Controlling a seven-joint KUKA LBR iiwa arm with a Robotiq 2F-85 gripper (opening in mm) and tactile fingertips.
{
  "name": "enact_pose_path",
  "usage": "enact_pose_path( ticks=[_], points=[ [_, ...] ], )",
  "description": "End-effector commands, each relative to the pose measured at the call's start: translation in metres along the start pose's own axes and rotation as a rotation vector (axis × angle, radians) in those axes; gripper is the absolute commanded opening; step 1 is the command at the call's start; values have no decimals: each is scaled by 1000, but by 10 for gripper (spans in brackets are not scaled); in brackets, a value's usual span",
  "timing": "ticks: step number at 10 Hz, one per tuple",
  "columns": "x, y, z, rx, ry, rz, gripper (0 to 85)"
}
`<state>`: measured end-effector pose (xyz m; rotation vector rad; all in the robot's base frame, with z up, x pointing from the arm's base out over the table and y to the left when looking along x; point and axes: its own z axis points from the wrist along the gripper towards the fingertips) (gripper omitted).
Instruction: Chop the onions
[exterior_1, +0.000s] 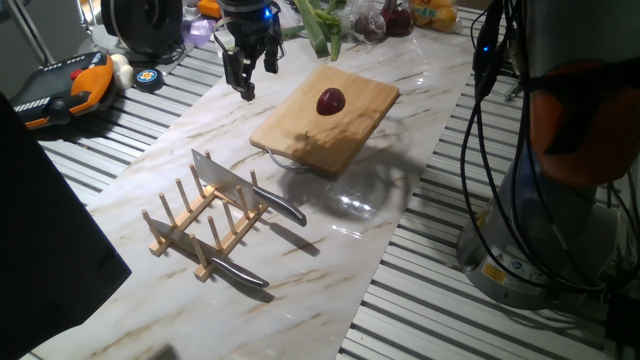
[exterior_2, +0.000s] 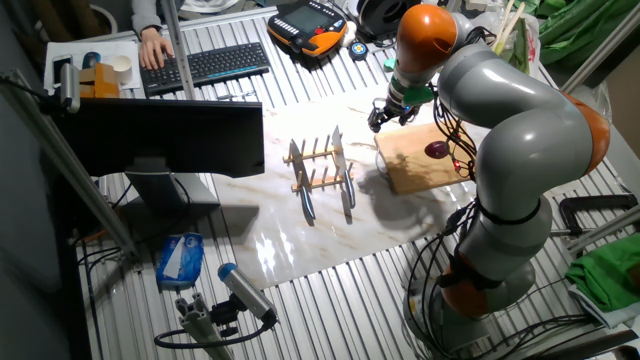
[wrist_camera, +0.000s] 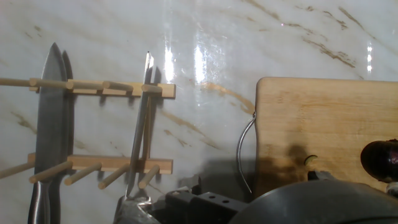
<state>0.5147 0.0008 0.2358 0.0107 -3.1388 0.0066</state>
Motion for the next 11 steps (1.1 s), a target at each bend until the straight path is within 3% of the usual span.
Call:
enact_pose_path(
  ticks=[1, 5, 7, 9, 11],
  points=[
    [0, 0, 0, 123, 27, -8, 450],
    [0, 1, -2, 124, 29, -7, 450],
    [-1, 2, -1, 106, 29, 2, 457],
    [-1, 8, 2, 76, 35, 19, 463],
    [-3, 19, 8, 74, 28, 26, 470]
  ],
)
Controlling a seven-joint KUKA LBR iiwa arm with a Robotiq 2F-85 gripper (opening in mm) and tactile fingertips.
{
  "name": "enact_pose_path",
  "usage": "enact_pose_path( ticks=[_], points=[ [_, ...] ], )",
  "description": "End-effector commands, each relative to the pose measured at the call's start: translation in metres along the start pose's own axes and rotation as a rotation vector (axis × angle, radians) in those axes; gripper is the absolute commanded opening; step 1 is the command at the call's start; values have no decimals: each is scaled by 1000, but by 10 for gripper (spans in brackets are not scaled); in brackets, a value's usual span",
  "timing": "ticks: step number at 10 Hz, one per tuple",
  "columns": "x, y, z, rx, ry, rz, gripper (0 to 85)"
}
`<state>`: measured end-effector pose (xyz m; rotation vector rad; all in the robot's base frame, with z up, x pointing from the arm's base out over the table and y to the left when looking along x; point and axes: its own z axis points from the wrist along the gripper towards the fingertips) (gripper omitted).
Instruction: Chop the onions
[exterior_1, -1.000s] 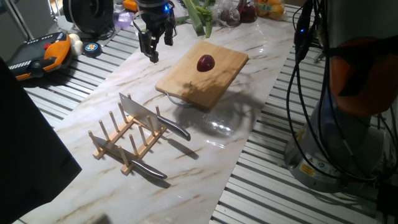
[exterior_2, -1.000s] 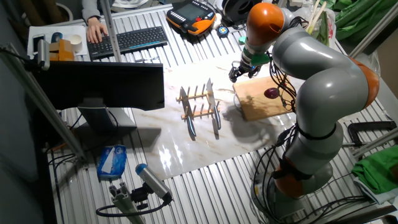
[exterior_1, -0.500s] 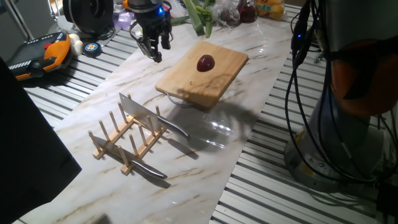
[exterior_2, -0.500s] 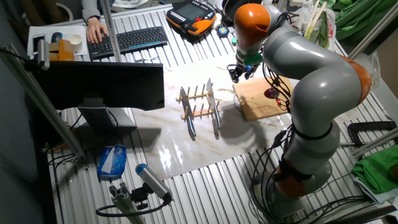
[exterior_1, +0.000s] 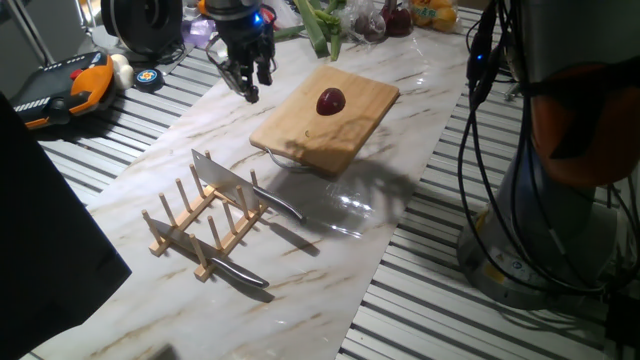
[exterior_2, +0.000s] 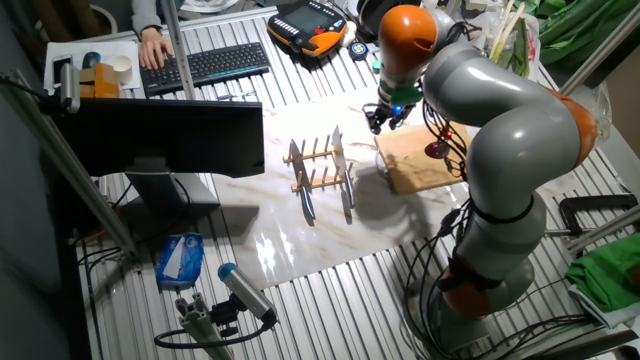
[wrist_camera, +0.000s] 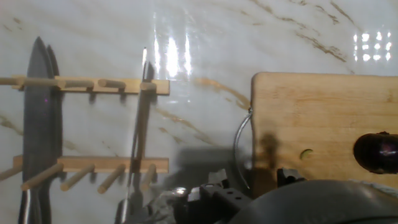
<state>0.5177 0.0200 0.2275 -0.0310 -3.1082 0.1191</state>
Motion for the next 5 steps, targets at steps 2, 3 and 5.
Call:
enact_pose_path(
  ticks=[2, 3, 5],
  points=[
    [-4, 11, 7, -25, 8, 3, 480],
    [-7, 16, 12, -51, 17, 20, 480],
    [-9, 31, 22, -50, 16, 36, 483]
  ],
)
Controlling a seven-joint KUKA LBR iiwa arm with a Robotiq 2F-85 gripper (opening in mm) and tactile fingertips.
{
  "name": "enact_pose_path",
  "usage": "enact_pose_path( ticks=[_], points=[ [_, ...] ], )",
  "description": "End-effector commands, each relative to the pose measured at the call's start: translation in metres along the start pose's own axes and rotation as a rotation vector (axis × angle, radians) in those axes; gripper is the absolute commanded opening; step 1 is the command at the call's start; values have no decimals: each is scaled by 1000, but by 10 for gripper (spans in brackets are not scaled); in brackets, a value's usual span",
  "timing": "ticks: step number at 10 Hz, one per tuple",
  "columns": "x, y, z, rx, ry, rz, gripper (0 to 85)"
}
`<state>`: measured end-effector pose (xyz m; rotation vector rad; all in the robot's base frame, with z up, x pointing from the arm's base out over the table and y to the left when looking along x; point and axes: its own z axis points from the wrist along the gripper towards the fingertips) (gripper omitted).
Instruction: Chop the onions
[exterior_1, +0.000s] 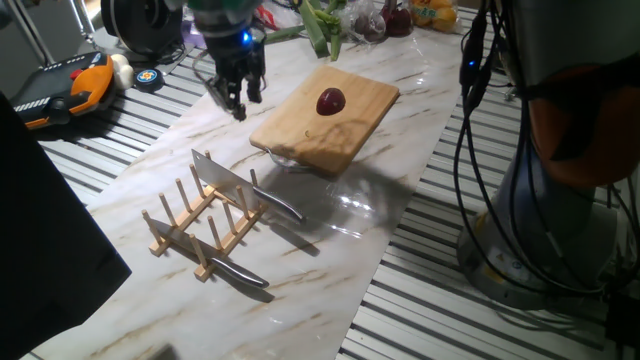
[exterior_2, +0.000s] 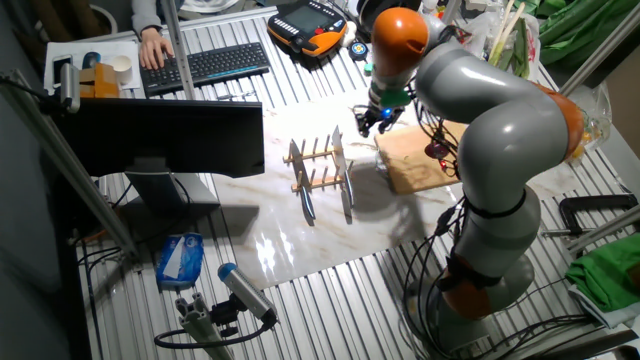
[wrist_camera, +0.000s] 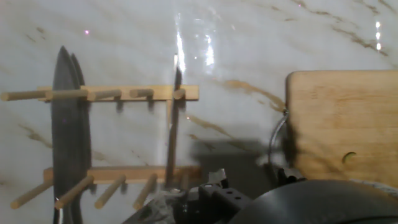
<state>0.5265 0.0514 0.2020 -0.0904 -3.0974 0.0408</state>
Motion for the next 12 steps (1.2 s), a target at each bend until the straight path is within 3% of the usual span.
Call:
enact_pose_path(
  ticks=[1, 3, 5, 8, 12],
  points=[
    [0, 7, 5, -4, -4, 7, 483],
    [-1, 18, 16, -7, -22, 17, 487],
    [-7, 27, 23, -38, -30, 36, 487],
    [-10, 44, 21, -26, -37, 68, 497],
    [-21, 52, 30, -37, -39, 85, 507]
  ],
)
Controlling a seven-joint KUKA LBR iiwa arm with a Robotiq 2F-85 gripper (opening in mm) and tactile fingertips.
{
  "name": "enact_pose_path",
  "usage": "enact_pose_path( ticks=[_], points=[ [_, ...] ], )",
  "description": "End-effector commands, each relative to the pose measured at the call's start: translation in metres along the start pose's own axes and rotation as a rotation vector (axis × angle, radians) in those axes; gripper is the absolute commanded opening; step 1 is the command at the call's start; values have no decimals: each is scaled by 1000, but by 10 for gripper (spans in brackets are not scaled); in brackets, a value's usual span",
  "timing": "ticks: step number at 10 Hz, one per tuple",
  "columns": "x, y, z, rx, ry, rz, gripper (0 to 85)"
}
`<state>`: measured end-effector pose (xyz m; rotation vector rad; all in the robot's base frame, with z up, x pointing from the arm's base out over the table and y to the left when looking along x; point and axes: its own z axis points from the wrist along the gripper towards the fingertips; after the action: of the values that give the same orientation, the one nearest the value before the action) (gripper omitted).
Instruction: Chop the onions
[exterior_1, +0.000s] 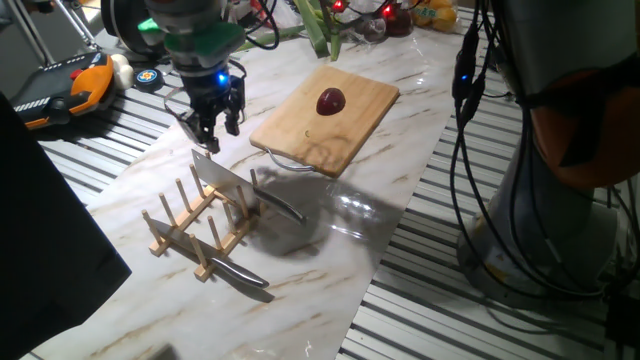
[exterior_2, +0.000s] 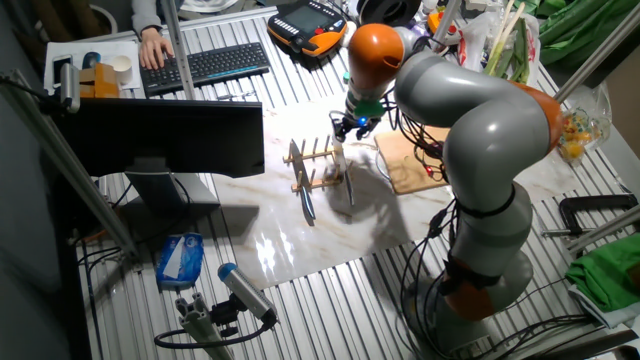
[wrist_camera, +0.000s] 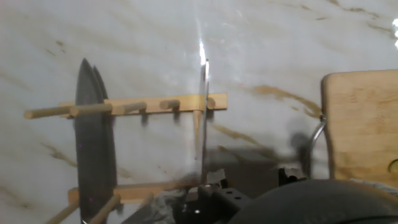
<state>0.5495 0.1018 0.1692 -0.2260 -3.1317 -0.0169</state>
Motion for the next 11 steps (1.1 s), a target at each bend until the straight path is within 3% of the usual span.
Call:
enact_pose_path(
  ticks=[1, 6, 7, 8, 11],
  points=[
    [-2, 2, 4, -10, 6, 6, 510],
    [-7, 9, 31, -20, 22, 24, 520],
    [-6, 11, 34, -18, 23, 25, 520],
    [-3, 12, 39, 16, 15, 26, 520],
    [6, 5, 58, 4, 12, 15, 527]
  ],
)
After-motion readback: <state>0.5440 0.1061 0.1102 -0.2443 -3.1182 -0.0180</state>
